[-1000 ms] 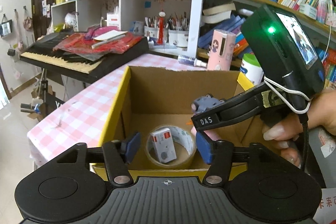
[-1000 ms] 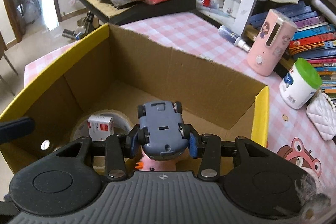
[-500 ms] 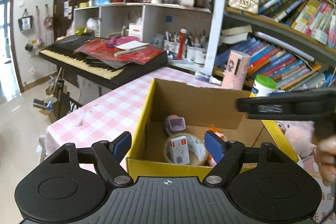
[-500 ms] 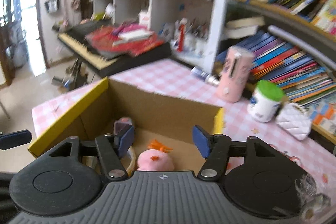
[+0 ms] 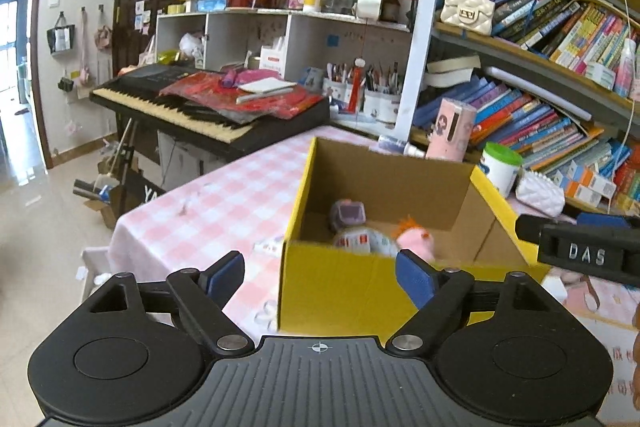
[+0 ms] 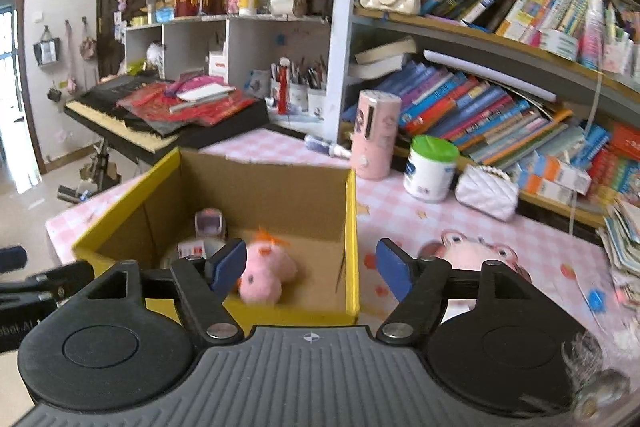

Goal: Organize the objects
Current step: 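Withdraw both open tools up out of the yellow box, then move the left tool toward the white charger while the right tool approaches the blue plastic bag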

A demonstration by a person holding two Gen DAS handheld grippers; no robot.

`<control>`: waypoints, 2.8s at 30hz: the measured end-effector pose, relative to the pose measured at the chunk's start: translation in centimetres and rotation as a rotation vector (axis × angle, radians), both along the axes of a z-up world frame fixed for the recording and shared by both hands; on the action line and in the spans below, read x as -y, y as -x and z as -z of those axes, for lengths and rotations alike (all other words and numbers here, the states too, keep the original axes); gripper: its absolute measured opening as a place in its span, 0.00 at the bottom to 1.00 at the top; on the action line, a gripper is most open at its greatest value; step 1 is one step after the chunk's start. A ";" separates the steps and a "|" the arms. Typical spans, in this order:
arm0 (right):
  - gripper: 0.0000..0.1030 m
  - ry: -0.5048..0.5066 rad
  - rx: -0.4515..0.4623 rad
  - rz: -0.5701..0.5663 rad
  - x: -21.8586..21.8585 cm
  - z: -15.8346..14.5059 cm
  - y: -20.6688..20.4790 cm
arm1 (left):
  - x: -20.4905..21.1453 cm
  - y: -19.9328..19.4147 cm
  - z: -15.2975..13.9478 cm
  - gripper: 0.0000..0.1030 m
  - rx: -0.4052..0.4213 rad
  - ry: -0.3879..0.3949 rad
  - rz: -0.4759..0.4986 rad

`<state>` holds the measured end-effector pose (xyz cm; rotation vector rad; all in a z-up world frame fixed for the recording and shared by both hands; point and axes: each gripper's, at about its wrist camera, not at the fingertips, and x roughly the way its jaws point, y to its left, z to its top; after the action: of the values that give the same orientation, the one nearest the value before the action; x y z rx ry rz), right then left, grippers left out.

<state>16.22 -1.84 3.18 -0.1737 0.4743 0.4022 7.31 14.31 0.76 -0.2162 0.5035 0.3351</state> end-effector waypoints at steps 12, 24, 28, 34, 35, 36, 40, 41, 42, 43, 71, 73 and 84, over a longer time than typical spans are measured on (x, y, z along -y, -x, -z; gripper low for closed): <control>0.76 0.066 -0.076 0.056 0.6 3.4 7.6 | 0.4 5.5 1.4 0.85 -0.100 0.003 0.040; 0.85 0.081 -0.106 0.087 1.2 4.5 12.7 | 1.3 9.4 2.2 0.86 -0.144 -0.001 0.096; 0.85 0.084 -0.115 0.100 1.6 4.7 13.7 | 1.5 10.1 2.3 0.86 -0.151 0.009 0.107; 0.86 0.086 -0.122 0.133 2.6 4.6 14.4 | 2.2 10.2 2.4 0.86 -0.153 0.016 0.139; 0.86 0.087 -0.123 0.141 2.8 4.6 14.5 | 2.3 10.1 2.4 0.86 -0.153 0.017 0.145; 0.86 0.089 -0.124 0.146 3.0 4.6 14.6 | 2.4 10.1 2.4 0.86 -0.152 0.018 0.152; 0.87 0.096 -0.124 0.179 4.0 4.6 14.9 | 3.3 9.7 2.6 0.86 -0.156 0.021 0.192; 0.87 0.096 -0.125 0.191 4.3 4.6 14.9 | 3.6 9.5 2.6 0.86 -0.157 0.021 0.205; 0.87 0.096 -0.127 0.202 4.6 4.7 15.0 | 3.8 9.5 2.6 0.86 -0.158 0.021 0.215; 0.87 0.095 -0.130 0.215 4.9 4.7 15.0 | 4.0 9.3 2.6 0.86 -0.158 0.022 0.226; 0.87 0.087 -0.179 0.400 13.1 5.7 11.5 | 11.7 3.0 3.2 0.86 -0.180 0.010 0.405; 0.87 0.085 -0.183 0.407 13.8 5.8 10.8 | 12.5 2.2 3.2 0.86 -0.183 0.006 0.412; 0.87 0.083 -0.190 0.425 18.4 5.3 5.7 | 16.9 -2.5 3.1 0.86 -0.179 0.009 0.416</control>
<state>10.47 -20.23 -2.13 -0.1112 0.6987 -0.0183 9.86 -2.62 -2.31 -0.0864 0.7115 -0.0549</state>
